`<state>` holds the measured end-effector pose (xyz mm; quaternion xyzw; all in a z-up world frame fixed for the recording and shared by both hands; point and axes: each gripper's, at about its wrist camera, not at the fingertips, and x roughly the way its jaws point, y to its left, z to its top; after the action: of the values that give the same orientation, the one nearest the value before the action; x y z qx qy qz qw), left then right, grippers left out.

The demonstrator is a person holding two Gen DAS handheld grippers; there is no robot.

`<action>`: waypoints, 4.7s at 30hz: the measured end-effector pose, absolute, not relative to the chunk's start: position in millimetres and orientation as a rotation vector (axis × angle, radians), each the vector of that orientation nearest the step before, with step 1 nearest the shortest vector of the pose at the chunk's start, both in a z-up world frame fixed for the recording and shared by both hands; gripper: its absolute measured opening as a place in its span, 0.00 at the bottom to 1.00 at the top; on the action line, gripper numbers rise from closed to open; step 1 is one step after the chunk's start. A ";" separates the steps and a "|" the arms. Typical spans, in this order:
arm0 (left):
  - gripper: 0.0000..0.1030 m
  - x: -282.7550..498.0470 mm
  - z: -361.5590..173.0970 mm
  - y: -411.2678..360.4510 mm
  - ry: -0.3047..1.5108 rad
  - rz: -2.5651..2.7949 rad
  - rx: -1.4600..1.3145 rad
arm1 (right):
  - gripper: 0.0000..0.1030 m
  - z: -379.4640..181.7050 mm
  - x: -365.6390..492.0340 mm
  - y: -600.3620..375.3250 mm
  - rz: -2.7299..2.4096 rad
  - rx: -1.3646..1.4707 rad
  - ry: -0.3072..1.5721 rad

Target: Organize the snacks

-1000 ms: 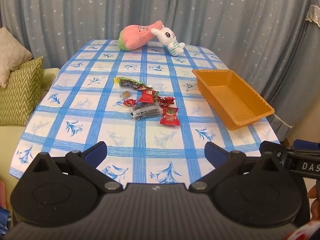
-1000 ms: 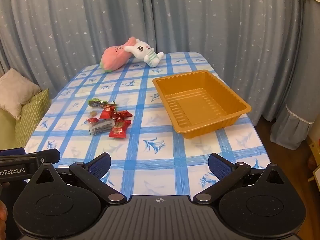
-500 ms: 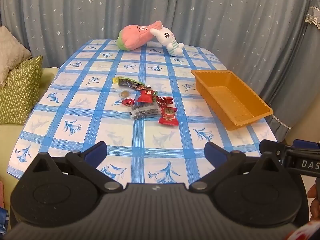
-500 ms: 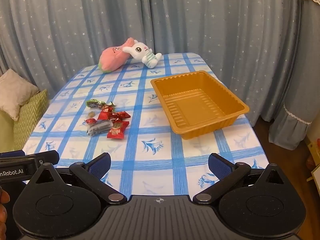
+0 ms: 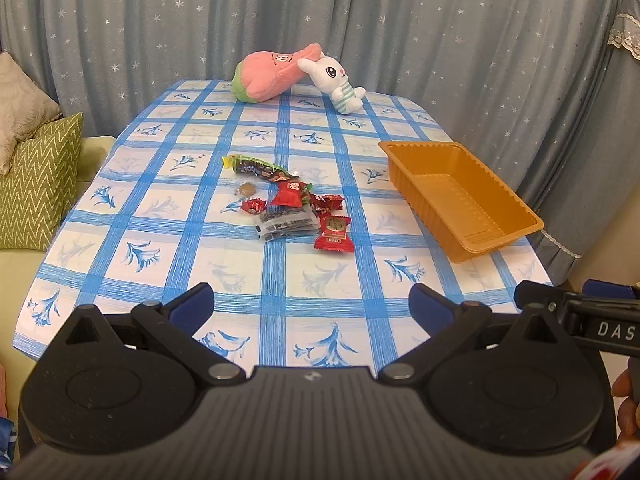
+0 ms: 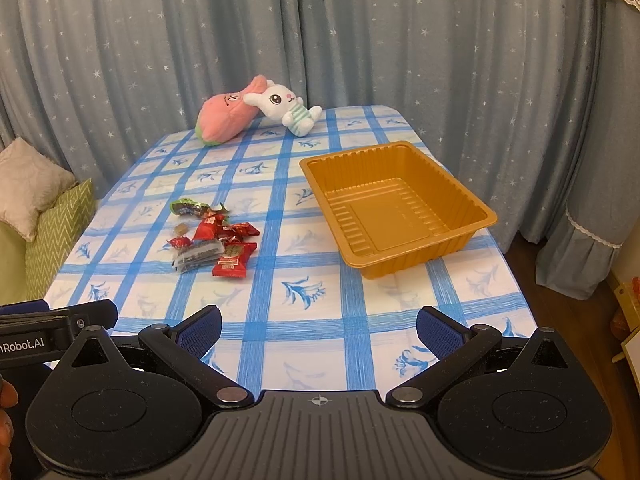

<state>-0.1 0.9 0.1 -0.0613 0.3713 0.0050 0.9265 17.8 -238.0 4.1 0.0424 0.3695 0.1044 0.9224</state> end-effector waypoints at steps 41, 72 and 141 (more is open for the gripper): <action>1.00 0.0 -0.1 -1.9 0.759 0.009 -0.129 | 1.00 3.6 19.5 -240.7 0.209 0.085 0.756; 1.00 3.7 -5.3 -9.7 0.773 -0.003 -0.138 | 1.00 2.9 28.8 -247.1 0.198 0.094 0.749; 0.37 241.3 -139.1 39.1 0.953 -0.526 0.385 | 0.36 -144.5 219.5 -139.1 0.361 -0.011 0.887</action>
<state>241.3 39.1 -139.1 0.1822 0.4503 -0.2485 0.8380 219.5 -139.1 -144.5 -0.0052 0.4266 0.1736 0.8876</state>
